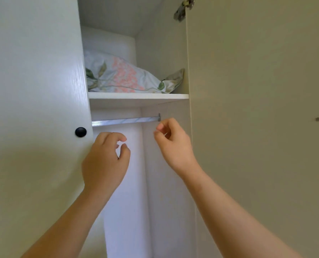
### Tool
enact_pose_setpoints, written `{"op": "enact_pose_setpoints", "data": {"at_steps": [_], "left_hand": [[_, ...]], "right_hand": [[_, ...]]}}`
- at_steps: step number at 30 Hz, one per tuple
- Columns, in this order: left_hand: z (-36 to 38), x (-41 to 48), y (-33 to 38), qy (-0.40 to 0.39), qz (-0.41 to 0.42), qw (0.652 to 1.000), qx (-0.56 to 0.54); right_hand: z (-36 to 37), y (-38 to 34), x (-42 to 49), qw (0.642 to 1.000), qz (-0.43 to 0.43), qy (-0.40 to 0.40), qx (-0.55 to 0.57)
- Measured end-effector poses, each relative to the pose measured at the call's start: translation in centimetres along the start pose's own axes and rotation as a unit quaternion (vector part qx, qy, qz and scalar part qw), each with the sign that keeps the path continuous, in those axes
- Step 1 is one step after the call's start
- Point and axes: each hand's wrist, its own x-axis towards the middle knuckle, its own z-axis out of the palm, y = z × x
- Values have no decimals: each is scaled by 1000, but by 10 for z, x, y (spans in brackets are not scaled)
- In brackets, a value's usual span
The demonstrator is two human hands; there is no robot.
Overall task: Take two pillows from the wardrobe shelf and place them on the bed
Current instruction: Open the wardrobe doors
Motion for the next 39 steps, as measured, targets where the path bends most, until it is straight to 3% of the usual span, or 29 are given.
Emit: {"op": "enact_pose_setpoints", "data": {"at_steps": [2, 4, 6, 11, 16, 21, 28, 39], "left_hand": [[-15, 13, -24, 51, 118, 984, 123], [-24, 29, -48, 89, 185, 954, 219], [-30, 44, -68, 90, 184, 938, 279], [-27, 57, -105, 9, 162, 921, 354], [-14, 72, -116, -16, 172, 915, 365], [-3, 76, -107, -19, 138, 942, 306], [-6, 69, -89, 5, 124, 910, 395], [-80, 16, -24, -14, 69, 961, 267]], "right_hand": [[28, -4, 1, 999, 7, -16, 28], [52, -5, 1, 998, 15, -28, 49], [73, -6, -1, 996, 29, -48, 70], [103, -3, -6, 994, 41, -78, 68], [104, 2, -4, 994, 38, -87, 57], [91, 11, 0, 993, 36, -88, 68], [79, 25, 4, 976, 51, -158, 143], [78, 1, -14, 945, 31, -238, 223]]}}
